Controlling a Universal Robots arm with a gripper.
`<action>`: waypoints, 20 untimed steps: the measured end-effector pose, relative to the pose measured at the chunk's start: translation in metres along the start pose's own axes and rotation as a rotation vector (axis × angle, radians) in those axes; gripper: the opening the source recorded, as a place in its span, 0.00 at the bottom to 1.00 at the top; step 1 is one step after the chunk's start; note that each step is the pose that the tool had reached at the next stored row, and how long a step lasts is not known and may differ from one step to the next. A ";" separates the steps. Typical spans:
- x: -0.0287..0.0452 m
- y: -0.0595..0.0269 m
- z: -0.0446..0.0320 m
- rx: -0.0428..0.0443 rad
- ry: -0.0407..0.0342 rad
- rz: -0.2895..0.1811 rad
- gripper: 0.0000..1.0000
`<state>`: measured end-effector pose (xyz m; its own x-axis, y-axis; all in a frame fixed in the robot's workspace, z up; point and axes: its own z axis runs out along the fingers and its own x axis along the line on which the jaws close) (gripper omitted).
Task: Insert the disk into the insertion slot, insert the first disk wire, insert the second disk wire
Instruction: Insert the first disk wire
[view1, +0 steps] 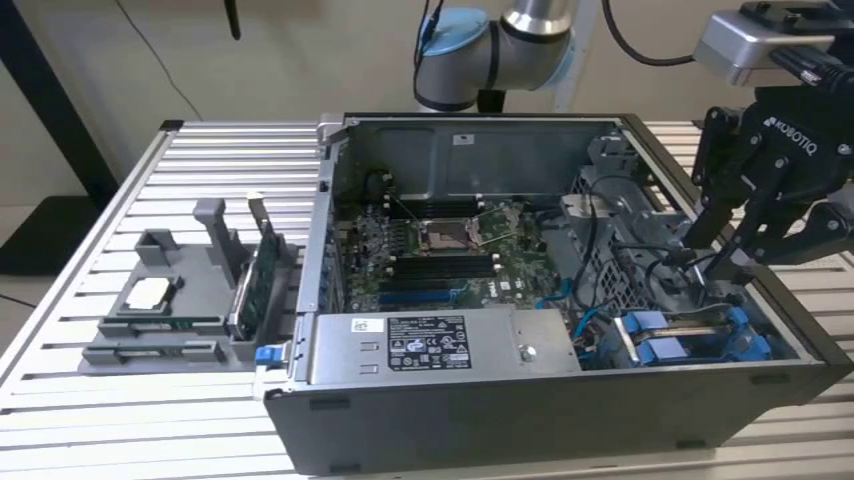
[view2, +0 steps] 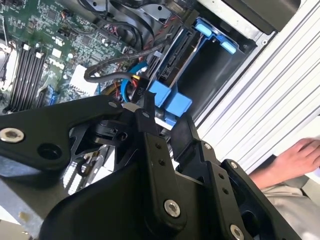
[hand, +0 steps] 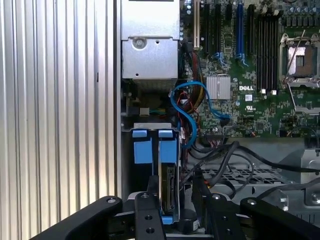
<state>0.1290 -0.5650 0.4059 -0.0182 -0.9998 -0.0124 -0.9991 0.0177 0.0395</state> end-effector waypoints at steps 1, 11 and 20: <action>-0.0007 0.0004 0.0000 0.0001 0.0001 0.000 0.41; -0.0059 0.0021 0.0009 0.0002 -0.0060 -0.001 0.41; -0.0059 0.0018 0.0103 -0.0005 -0.0406 -0.005 0.41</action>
<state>0.1269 -0.5590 0.3957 -0.0151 -0.9985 -0.0532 -0.9991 0.0130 0.0398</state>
